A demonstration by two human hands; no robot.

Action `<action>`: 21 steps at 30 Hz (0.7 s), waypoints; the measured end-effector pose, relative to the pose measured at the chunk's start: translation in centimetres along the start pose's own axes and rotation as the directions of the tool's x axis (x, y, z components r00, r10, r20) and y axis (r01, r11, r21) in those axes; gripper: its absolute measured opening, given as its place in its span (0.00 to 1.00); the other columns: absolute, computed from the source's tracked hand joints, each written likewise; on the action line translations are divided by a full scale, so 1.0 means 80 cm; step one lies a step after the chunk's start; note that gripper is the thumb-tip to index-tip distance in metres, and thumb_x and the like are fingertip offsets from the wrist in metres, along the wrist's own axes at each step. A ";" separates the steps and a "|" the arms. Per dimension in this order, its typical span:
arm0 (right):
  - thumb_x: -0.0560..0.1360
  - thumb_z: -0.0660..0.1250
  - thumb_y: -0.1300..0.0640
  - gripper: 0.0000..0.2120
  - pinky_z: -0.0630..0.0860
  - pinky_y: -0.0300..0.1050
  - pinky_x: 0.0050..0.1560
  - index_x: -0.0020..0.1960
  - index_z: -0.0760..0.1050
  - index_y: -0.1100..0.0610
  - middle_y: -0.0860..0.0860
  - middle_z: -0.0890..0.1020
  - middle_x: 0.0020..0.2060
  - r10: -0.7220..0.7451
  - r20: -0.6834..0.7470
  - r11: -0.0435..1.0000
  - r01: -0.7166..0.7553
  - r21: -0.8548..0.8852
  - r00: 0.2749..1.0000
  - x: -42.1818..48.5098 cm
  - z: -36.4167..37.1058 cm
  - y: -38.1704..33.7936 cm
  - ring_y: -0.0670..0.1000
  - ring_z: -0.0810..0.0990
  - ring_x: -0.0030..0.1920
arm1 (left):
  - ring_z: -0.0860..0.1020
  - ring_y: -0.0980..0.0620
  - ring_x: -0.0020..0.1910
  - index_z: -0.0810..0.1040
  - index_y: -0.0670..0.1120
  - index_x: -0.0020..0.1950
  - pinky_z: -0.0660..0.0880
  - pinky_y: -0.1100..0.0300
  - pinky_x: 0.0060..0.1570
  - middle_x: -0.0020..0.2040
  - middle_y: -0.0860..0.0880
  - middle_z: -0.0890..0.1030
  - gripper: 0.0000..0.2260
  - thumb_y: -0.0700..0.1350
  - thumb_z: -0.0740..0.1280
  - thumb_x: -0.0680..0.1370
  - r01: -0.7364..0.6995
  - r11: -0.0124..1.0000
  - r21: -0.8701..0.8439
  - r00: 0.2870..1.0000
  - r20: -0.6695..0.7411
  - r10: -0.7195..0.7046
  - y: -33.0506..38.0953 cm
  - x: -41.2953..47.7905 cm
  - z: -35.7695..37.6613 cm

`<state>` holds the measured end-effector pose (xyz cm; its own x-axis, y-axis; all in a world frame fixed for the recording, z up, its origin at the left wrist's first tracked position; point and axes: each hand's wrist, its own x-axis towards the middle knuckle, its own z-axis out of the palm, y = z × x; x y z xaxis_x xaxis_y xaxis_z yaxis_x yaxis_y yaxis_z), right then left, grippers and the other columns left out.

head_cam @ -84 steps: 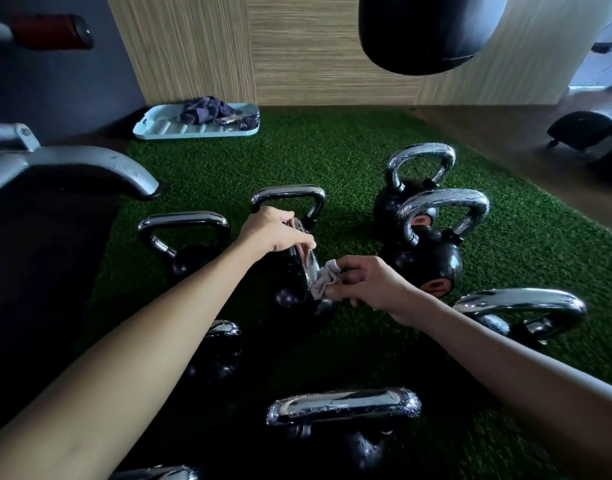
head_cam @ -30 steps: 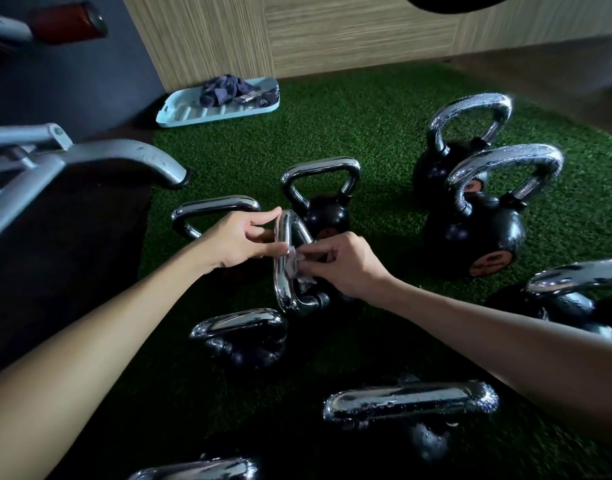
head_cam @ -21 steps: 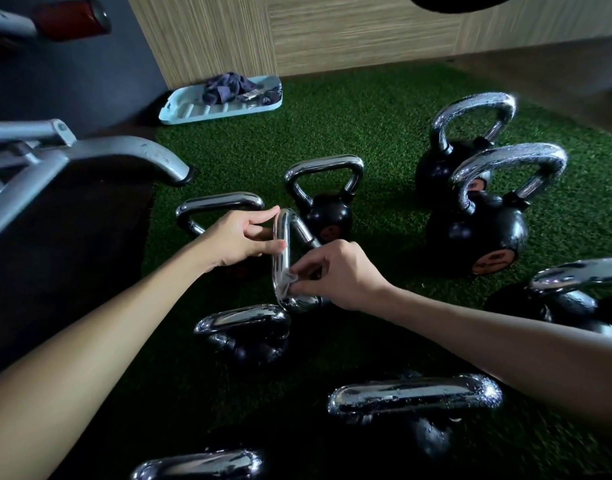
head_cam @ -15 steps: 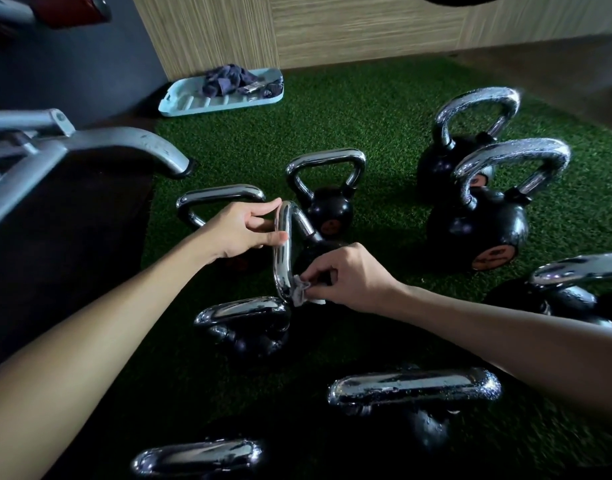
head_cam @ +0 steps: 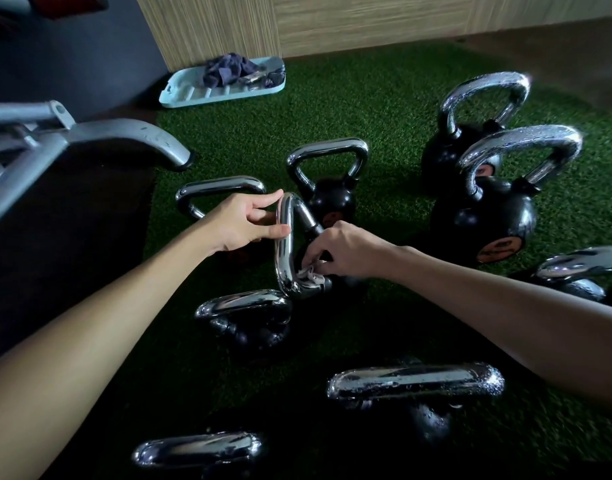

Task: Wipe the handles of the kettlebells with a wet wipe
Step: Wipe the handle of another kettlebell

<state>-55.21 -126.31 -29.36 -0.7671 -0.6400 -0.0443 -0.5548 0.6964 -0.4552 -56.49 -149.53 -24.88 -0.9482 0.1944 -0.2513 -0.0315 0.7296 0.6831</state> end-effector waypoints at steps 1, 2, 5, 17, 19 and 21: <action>0.74 0.75 0.58 0.14 0.81 0.45 0.54 0.56 0.85 0.44 0.40 0.87 0.50 -0.007 0.016 1.000 0.007 0.028 1.000 0.000 0.001 0.000 0.41 0.84 0.49 | 0.73 0.56 0.71 0.69 0.64 0.75 0.63 0.57 0.70 0.66 0.53 0.81 0.37 0.60 0.78 0.68 0.003 1.000 0.006 1.000 -0.005 -0.003 0.002 0.000 0.000; 0.74 0.73 0.60 0.15 0.80 0.40 0.52 0.57 0.86 0.45 0.37 0.86 0.48 -0.016 0.037 0.998 0.013 0.059 0.999 -0.001 0.001 0.001 0.38 0.83 0.47 | 0.74 0.55 0.70 0.69 0.64 0.76 0.63 0.56 0.72 0.65 0.53 0.81 0.37 0.59 0.78 0.69 -0.002 1.000 0.003 1.000 -0.006 0.002 0.003 0.000 0.001; 0.76 0.73 0.60 0.14 0.70 0.28 0.38 0.58 0.85 0.46 0.28 0.79 0.32 -0.014 0.124 0.993 -0.001 0.121 0.992 -0.010 -0.009 0.009 0.33 0.78 0.34 | 0.75 0.54 0.70 0.69 0.65 0.75 0.62 0.56 0.71 0.67 0.53 0.80 0.37 0.60 0.78 0.69 -0.006 1.000 0.027 1.000 -0.002 0.006 0.004 0.000 0.001; 0.74 0.76 0.63 0.11 0.74 0.30 0.39 0.56 0.86 0.55 0.40 0.87 0.38 0.055 0.082 0.829 -0.091 0.552 0.995 -0.008 0.004 0.012 0.36 0.80 0.37 | 0.81 0.54 0.60 0.70 0.62 0.76 0.73 0.78 0.43 0.68 0.48 0.79 0.36 0.57 0.78 0.70 -0.035 0.999 0.010 0.999 -0.013 0.035 0.015 0.004 0.007; 0.73 0.77 0.61 0.11 0.74 0.28 0.41 0.55 0.86 0.55 0.39 0.86 0.37 0.115 0.023 0.795 -0.106 0.598 0.993 -0.010 0.013 0.012 0.35 0.81 0.38 | 0.80 0.50 0.64 0.69 0.61 0.76 0.72 0.77 0.43 0.68 0.48 0.79 0.34 0.54 0.77 0.72 -0.044 0.999 0.009 0.999 -0.025 0.044 0.017 0.004 0.008; 0.71 0.79 0.62 0.11 0.75 0.28 0.41 0.53 0.86 0.55 0.40 0.86 0.36 0.166 -0.019 0.786 -0.120 0.607 0.986 -0.008 0.020 0.010 0.35 0.82 0.37 | 0.79 0.55 0.63 0.69 0.61 0.76 0.73 0.73 0.47 0.69 0.49 0.79 0.35 0.55 0.78 0.71 -0.055 0.998 0.008 0.998 -0.020 0.055 0.019 0.002 0.009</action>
<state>-54.64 -125.84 -31.13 -0.8544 -0.5094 -0.1021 -0.1482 0.4273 -0.8919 -56.49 -147.91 -24.34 -0.9547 0.2208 -0.1994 0.0229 0.7230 0.6905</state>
